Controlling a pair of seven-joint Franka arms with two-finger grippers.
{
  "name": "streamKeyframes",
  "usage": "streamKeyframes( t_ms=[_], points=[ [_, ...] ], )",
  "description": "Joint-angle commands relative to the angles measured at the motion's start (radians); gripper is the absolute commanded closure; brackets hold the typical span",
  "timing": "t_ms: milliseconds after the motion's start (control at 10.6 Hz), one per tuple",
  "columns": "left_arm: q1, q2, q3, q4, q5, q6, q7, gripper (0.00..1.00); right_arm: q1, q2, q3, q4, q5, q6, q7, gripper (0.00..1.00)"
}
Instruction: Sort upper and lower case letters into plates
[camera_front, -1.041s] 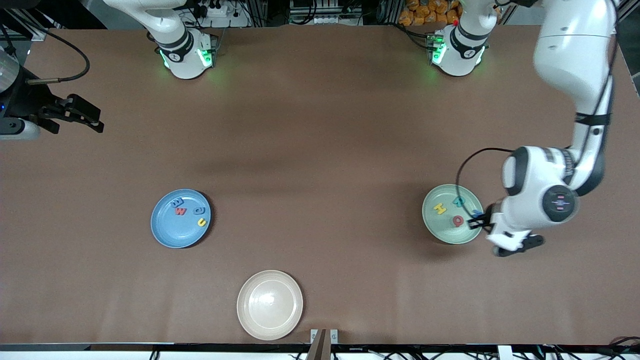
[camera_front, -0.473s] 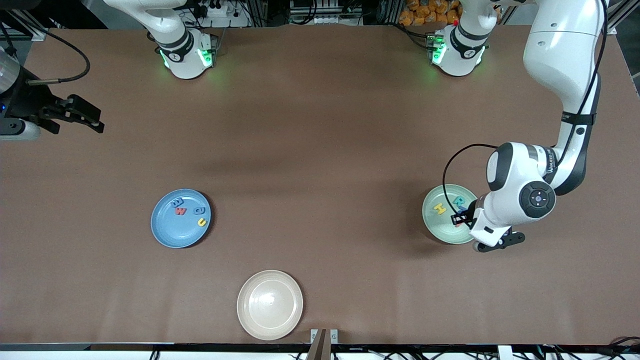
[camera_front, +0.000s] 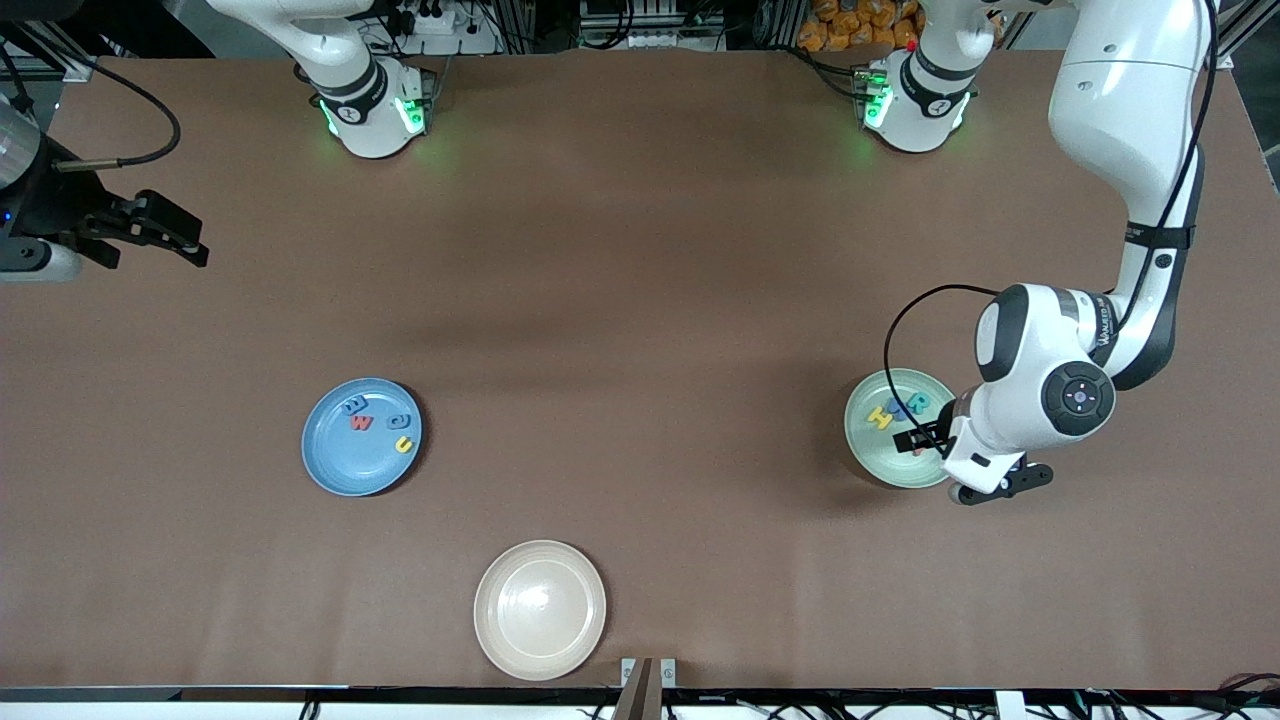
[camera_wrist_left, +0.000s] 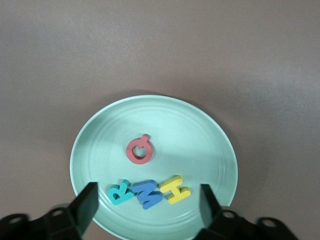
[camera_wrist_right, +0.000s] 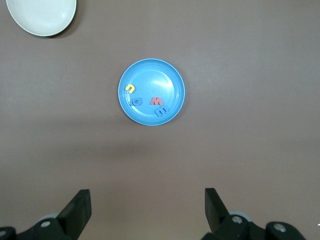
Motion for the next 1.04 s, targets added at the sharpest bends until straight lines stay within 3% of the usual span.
streamKeyframes(
  t_ms=[0, 568, 946],
  points=[
    [0.000, -0.050, 0.002, -0.020, -0.009, -0.017, -0.010, 0.00, -0.005, 0.001, 0.000, 0.002, 0.015, 0.001, -0.011, 0.00],
    [0.006, -0.171, 0.004, -0.004, -0.001, -0.093, -0.010, 0.00, -0.005, 0.001, 0.000, 0.002, 0.015, 0.003, -0.011, 0.00],
    [0.009, -0.250, 0.008, 0.077, 0.002, -0.249, -0.007, 0.00, -0.006, 0.001, -0.001, 0.003, 0.015, 0.003, -0.011, 0.00]
  ],
)
